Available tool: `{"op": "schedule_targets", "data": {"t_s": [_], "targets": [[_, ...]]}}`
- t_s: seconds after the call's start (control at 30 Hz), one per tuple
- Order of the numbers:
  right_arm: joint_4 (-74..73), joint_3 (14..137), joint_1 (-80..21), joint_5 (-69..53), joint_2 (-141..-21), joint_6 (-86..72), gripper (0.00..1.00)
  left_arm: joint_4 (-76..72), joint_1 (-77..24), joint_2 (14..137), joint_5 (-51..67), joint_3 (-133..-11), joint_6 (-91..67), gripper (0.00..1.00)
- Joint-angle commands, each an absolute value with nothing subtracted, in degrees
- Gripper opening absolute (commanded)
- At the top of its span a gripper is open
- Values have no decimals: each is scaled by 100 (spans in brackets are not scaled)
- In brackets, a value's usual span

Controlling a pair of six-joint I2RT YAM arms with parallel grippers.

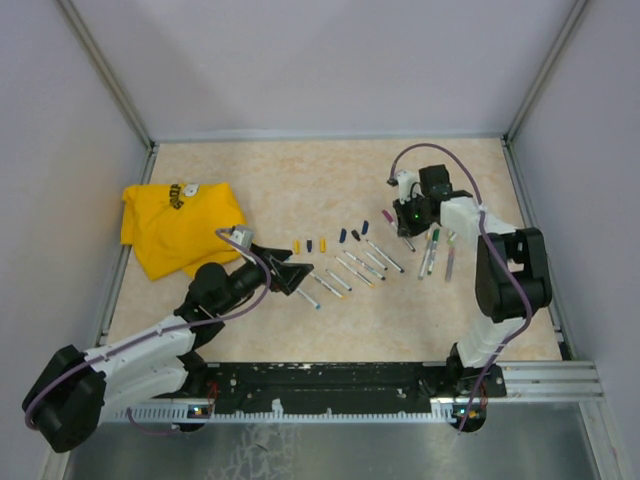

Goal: Open the pen caps
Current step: Pick up the pen from the center of the board.

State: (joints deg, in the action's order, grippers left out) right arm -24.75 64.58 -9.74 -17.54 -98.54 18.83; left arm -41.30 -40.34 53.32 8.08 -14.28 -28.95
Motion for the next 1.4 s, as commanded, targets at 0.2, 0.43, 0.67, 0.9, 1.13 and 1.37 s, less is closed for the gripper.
{"op": "schedule_targets", "data": {"t_s": [0.2, 0.43, 0.67, 0.9, 1.13, 1.37], "targets": [[-2163, 6356, -1010, -2268, -9174, 1771, 0, -4943, -3981, 5666, 1096, -1318, -3145, 100], [-2047, 6255, -1011, -2619, -8978, 1703, 0, -5050, -3973, 5746, 1083, -1327, -3179, 100], [-2028, 6214, -1053, -2870, -8878, 1668, 0, -5173, -3973, 5827, 1109, -1318, -3243, 100], [-2004, 6188, -1114, -2942, -8823, 1668, 0, -5194, -3964, 5871, 1105, -1374, -3243, 100], [-2002, 6179, -1141, -2998, -8779, 1655, 0, -5200, -3964, 5913, 1099, -1394, -3250, 100], [-1990, 6163, -1186, -3054, -8735, 1646, 0, -5249, -3955, 6019, 1105, -1463, -3256, 100]]}}
